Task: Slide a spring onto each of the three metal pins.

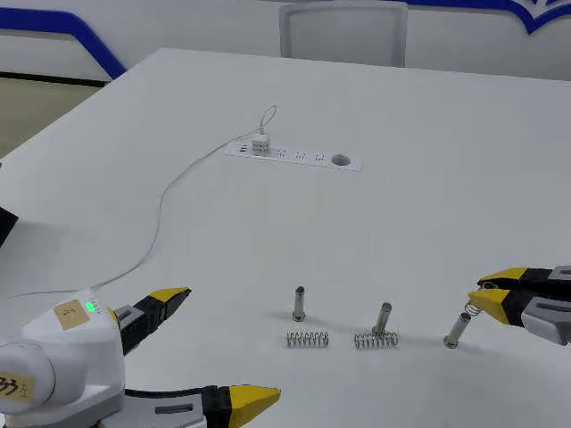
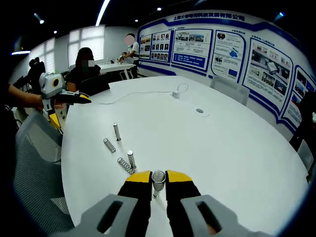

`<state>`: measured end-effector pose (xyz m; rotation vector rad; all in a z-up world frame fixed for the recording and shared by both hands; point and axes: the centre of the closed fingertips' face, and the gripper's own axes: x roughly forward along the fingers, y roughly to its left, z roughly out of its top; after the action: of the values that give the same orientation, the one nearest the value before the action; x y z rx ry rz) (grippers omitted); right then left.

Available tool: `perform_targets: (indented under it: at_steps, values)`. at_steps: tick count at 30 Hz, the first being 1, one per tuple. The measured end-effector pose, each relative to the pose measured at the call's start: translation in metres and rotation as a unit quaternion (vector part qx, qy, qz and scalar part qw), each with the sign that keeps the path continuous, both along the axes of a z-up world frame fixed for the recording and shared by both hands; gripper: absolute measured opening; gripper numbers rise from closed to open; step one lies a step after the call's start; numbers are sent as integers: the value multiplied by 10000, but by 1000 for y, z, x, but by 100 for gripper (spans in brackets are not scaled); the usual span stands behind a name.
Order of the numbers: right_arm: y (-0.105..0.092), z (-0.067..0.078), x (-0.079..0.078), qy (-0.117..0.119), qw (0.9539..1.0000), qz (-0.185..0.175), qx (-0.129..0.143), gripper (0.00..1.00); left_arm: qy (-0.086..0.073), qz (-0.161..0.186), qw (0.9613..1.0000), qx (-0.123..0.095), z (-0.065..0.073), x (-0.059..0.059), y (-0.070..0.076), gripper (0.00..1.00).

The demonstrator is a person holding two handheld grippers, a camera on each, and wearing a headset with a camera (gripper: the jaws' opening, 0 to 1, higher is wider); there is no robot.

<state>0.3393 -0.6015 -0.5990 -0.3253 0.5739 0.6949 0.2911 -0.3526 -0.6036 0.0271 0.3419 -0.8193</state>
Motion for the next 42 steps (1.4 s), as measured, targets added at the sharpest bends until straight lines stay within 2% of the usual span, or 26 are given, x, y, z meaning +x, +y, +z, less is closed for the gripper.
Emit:
perform_targets:
  at_steps: [5,9,16,20,22,27,31,38,42]
  values:
    - [-1,-6,1,130,9999,-64,66,10,28,125,9999,-107,3,1,4,100]
    - [0,-10,1,193,9998,-66,69,10,21,182,9998,-71,3,0,8,100]
    - [1,-17,2,248,9997,-66,-20,11,110,184,9998,-63,-1,-7,13,100]
    - [0,-24,2,317,9994,-77,-87,11,106,158,9998,-16,-3,-7,11,100]
    - [1,-29,2,346,9993,-64,-128,11,222,90,9997,61,-9,-9,10,100]
    - [2,-41,1,410,9986,-11,-335,11,174,-133,9996,185,-10,-15,1,100]
    - [3,-51,0,472,9977,30,-481,11,379,-204,9990,83,-15,-18,-1,100]
    - [2,-63,1,574,9970,-14,-514,11,436,-250,9987,132,-18,-20,-1,100]
    - [3,-67,1,612,9969,-42,-492,11,461,-170,9988,14,-16,-18,1,100]
